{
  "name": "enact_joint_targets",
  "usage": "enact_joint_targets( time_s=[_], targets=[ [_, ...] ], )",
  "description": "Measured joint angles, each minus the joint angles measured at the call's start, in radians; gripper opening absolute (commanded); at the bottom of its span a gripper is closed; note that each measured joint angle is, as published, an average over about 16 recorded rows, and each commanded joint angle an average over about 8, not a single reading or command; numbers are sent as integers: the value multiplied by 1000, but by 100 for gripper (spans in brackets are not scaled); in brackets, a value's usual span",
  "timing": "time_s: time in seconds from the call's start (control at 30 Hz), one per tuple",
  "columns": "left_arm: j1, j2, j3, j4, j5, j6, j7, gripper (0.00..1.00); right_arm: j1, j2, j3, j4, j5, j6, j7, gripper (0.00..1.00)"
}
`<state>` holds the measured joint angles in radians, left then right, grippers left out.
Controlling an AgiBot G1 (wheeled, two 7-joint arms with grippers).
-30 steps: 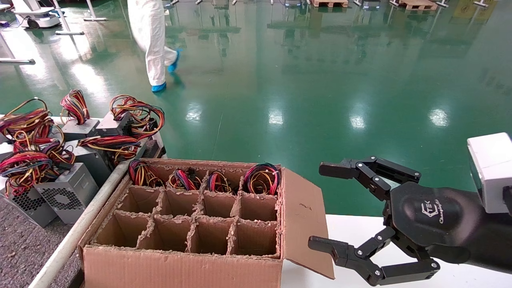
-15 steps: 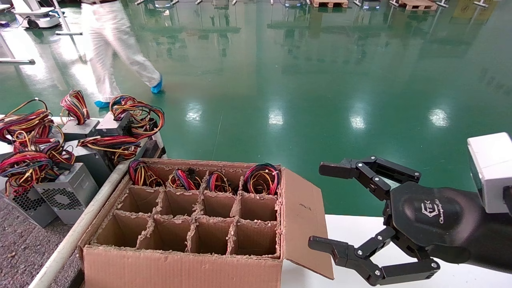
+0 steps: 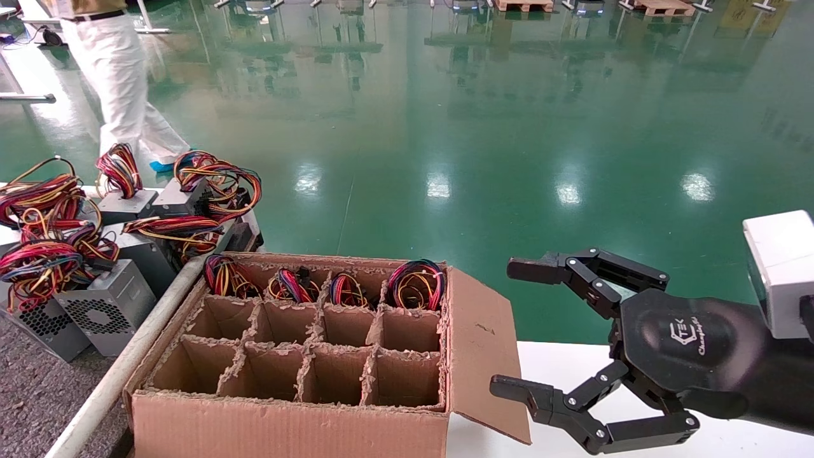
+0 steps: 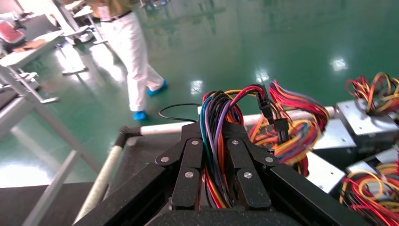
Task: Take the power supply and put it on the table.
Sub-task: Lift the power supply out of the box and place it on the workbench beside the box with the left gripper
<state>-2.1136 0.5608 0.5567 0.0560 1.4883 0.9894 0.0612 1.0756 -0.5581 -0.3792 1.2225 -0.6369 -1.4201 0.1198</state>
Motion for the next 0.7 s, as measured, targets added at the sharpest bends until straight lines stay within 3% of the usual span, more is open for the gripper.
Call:
enact_joint_targets(
  time_s=[0.7],
  targets=[
    [132,60,-38,-17,-51,-98,16,0,0,0,0,0,0,0,0,100]
  ],
)
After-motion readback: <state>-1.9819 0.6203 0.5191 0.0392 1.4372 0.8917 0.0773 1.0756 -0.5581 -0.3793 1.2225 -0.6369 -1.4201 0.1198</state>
